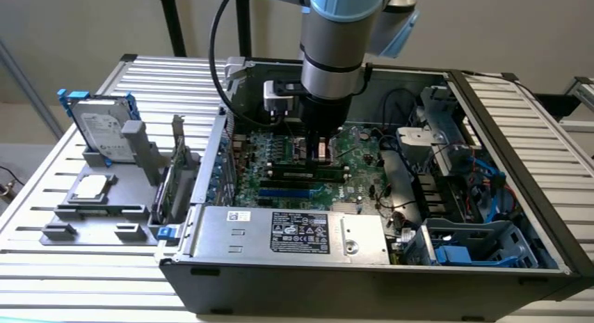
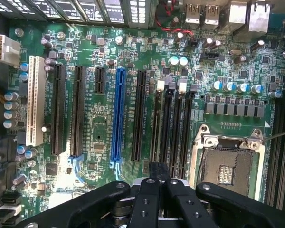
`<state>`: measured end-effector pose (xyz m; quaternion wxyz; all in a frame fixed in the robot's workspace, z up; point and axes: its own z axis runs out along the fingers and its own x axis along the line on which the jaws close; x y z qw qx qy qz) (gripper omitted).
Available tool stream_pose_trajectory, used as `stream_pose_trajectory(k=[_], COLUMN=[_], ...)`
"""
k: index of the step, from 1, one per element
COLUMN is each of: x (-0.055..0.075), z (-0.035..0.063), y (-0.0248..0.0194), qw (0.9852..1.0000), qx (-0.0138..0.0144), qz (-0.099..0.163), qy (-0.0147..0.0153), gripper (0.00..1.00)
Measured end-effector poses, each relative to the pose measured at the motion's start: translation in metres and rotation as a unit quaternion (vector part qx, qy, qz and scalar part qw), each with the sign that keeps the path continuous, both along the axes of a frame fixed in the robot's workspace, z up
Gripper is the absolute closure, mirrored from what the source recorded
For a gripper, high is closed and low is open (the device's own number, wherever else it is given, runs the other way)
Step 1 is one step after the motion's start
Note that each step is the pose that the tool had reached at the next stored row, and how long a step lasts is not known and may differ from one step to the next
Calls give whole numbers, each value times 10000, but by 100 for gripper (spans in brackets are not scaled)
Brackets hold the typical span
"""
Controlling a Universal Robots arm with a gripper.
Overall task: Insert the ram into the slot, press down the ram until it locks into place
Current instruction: 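Press down the ram until it locks into place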
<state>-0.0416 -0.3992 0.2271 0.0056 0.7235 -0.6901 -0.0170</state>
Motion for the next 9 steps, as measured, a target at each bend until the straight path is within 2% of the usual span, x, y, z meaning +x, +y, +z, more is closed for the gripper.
stream_pose_trajectory(k=[9], x=[-1], z=[-16], y=[1], qw=[10000], qx=[3], qz=[0], qy=[-5], gripper=[89])
